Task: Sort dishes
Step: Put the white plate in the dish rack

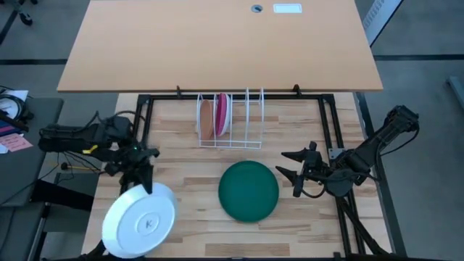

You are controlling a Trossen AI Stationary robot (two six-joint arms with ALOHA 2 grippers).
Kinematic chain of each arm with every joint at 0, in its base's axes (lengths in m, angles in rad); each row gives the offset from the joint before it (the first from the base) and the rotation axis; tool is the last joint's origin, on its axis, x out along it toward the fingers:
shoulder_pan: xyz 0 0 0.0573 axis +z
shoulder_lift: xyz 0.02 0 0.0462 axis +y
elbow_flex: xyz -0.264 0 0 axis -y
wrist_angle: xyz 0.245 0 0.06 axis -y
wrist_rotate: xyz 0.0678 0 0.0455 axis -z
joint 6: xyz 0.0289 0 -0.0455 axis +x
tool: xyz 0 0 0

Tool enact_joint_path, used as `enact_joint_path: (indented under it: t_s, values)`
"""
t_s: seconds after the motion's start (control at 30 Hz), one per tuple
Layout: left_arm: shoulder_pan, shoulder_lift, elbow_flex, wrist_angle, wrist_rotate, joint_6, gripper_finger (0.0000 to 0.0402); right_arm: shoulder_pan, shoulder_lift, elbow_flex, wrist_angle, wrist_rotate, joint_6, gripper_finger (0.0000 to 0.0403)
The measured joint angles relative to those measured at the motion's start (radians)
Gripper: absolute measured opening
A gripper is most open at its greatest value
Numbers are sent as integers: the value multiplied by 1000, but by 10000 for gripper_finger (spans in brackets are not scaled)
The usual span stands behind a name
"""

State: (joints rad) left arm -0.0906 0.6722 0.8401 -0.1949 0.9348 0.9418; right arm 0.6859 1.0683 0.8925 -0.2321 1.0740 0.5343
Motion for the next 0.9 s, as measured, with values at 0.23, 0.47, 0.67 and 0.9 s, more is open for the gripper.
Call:
enact_joint_path:
  t_s: [0.23,0.47,0.67,0.9]
  values:
    - [1,59,-15,26,-24,-2,0,0,0,0,0,0,0,260]
    - [-21,107,-15,29,-26,70,0,1,0,0,-2,-1,17,260]
    - [-52,134,-15,27,-24,87,0,1,0,0,-9,-3,26,260]
    - [-66,133,-15,26,-58,43,0,1,0,0,-55,-3,66,260]
